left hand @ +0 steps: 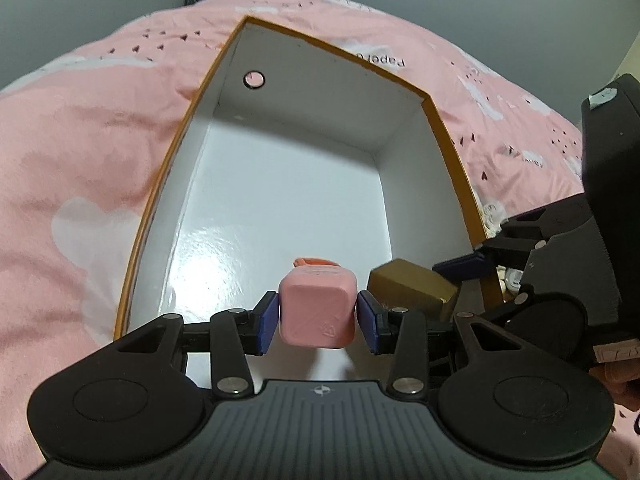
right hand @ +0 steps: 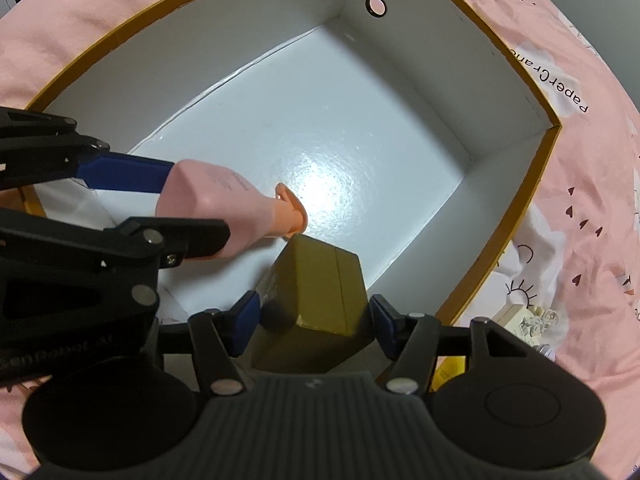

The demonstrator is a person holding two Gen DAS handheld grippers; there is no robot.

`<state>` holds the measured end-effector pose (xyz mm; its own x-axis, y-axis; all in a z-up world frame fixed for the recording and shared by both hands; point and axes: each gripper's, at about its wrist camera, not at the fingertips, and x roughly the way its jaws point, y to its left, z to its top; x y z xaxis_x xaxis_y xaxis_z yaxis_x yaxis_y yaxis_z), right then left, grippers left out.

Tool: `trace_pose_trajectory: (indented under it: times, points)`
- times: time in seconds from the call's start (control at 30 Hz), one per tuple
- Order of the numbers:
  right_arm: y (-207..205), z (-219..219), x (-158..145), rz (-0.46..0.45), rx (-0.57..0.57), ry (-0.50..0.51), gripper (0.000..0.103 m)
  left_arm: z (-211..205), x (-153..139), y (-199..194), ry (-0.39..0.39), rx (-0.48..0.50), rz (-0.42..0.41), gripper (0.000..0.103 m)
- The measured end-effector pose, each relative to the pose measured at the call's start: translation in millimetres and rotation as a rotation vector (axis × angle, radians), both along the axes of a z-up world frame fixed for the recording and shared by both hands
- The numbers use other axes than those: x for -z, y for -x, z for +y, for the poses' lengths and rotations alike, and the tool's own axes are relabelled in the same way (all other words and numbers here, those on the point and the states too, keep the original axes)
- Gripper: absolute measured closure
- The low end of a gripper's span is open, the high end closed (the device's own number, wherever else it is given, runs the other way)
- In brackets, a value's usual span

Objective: Organize rigid objects
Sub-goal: 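Open the left tool to drop the pink cube while the right tool releases the gold box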

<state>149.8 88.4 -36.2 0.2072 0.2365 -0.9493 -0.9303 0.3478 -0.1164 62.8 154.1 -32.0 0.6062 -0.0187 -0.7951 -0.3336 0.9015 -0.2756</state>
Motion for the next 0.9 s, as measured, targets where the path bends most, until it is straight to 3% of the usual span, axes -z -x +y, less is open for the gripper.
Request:
trace_pose_trajectory:
  times: [0.2, 0.37, 0.47, 0.6, 0.77, 0.9]
  points:
    - [0.3, -2.1, -9.7, 0.006, 0.004, -0.01, 0.043, 10.0, -1.6, -2.4, 0.079, 0.021, 0.004, 0.045]
    - [-7.3, -7.2, -13.5, 0.06, 0.009, -0.029, 0.046, 12.6, -5.5, 0.7, 0.132, 0.005, -0.022, 0.044]
    - [-9.4, -9.6, -14.2, 0.064, 0.008, -0.037, 0.049, 10.5, -3.4, -3.9, 0.118, 0.015, -0.003, 0.044]
    - [-11.0, -11.3, -12.3, 0.1, 0.005, -0.043, 0.067, 5.1, 3.1, -11.9, 0.07, 0.025, 0.039, 0.048]
    - [-6.3, -15.9, -11.0, 0.097, 0.004, -0.064, 0.067, -6.0, 13.7, -24.3, -0.028, 0.045, 0.091, 0.048]
    - [-4.4, -22.4, -10.1, 0.104, 0.015, -0.082, 0.067, -2.2, 25.5, -29.5, 0.036, 0.045, 0.136, 0.047]
